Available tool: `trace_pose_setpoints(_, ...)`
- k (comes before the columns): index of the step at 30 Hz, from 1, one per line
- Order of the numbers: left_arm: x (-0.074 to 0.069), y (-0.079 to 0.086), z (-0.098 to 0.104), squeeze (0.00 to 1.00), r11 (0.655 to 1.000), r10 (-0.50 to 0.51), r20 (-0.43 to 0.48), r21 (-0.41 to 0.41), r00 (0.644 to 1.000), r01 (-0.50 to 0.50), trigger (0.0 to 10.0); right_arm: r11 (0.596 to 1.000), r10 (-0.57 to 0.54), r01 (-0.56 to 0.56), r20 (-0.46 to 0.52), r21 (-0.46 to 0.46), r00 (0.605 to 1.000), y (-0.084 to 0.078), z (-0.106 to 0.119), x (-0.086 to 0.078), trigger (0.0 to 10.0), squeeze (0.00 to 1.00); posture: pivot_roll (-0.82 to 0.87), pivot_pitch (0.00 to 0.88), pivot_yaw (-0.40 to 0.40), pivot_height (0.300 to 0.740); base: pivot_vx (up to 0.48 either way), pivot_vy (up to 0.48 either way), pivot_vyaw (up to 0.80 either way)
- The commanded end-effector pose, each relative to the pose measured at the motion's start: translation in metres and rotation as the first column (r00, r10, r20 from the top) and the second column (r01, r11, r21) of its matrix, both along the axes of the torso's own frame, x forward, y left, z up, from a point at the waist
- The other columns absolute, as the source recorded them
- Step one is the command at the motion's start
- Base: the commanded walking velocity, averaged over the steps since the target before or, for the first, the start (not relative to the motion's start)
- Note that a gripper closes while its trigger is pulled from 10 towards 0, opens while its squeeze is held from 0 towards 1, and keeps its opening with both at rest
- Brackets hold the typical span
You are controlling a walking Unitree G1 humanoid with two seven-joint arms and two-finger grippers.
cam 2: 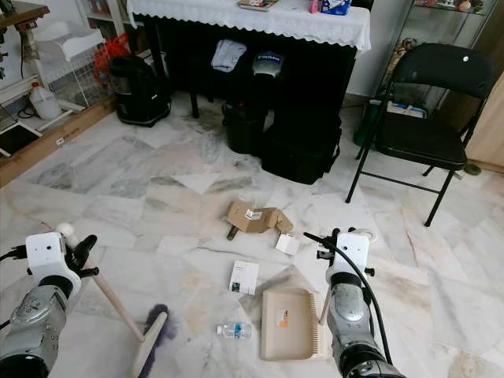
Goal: Sweep floor
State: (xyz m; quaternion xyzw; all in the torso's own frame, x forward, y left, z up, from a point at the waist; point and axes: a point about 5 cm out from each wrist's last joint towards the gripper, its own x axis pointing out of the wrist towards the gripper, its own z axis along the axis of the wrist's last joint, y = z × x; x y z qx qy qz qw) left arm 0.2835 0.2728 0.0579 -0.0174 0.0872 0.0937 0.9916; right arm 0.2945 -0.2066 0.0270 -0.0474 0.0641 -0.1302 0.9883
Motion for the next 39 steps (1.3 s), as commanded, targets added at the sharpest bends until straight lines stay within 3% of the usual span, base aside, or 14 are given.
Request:
trace_pose_setpoints(1, 0.002, -0.003, -0.003, 0.0, 0.998, -0.03, -0.022, -0.05, 0.999, 0.029, 10.0, 1.0, -0.023, 0.023, 0.007, 0.015, 1.0, -0.003, 0.002, 0.001, 10.0, 0.0, 0.12, 0.0, -0.027, 0.74, 0.0, 0.0, 0.0)
trace_pose_setpoints(3, 0.002, -0.005, -0.002, 0.0, 0.998, -0.053, -0.022, -0.033, 0.998, 0.052, 10.0, 1.0, -0.028, 0.028, -0.009, 0.012, 1.0, -0.003, -0.001, -0.001, 10.0, 0.0, 0.13, 0.0, -0.026, 0.74, 0.0, 0.0, 0.0)
trace_pose_setpoints(15, 0.005, -0.013, -0.005, 0.0, 0.991, -0.094, -0.03, -0.101, 0.995, 0.09, 10.0, 0.997, -0.07, 0.07, -0.045, 0.011, 0.997, -0.012, -0.006, -0.005, 10.0, 0.0, 0.13, 0.0, -0.031, 0.74, 0.0, 0.0, 0.0)
trace_pose_setpoints(31, 0.008, -0.015, -0.002, 0.0, 0.977, -0.151, -0.037, -0.16, 0.988, 0.143, 10.0, 0.997, -0.072, 0.074, -0.07, 0.022, 0.995, -0.008, -0.009, -0.005, 10.0, 0.0, 0.14, 0.0, -0.026, 0.74, 0.0, 0.0, 0.0)
trace_pose_setpoints(33, 0.009, -0.022, 0.001, 0.0, 0.953, -0.202, -0.002, -0.231, 0.979, 0.196, 10.0, 0.997, -0.074, 0.075, -0.071, 0.021, 0.995, -0.009, -0.009, -0.005, 10.0, 0.0, 0.14, 0.0, -0.026, 0.74, 0.0, 0.0, 0.0)
trace_pose_setpoints(34, 0.01, -0.029, 0.007, 0.0, 0.921, -0.233, 0.049, -0.309, 0.971, 0.237, 10.0, 0.997, -0.076, 0.077, -0.071, 0.02, 0.995, -0.01, -0.009, -0.005, 10.0, 0.0, 0.14, 0.0, -0.026, 0.74, 0.0, 0.0, 0.0)
trace_pose_setpoints(36, 0.011, -0.031, 0.01, 0.0, 0.905, -0.241, 0.076, -0.344, 0.968, 0.252, 10.0, 0.997, -0.079, 0.08, -0.071, 0.021, 0.994, -0.01, -0.009, -0.005, 10.0, 0.0, 0.14, 0.0, -0.026, 0.74, 0.0, 0.0, 0.0)
trace_pose_setpoints(39, 0.017, -0.044, 0.027, 0.0, 0.823, -0.279, 0.178, -0.462, 0.944, 0.33, 10.0, 0.996, -0.083, 0.085, -0.07, 0.021, 0.994, -0.011, -0.008, -0.005, 10.0, 0.0, 0.13, 0.0, -0.024, 0.74, 0.0, 0.0, 0.0)
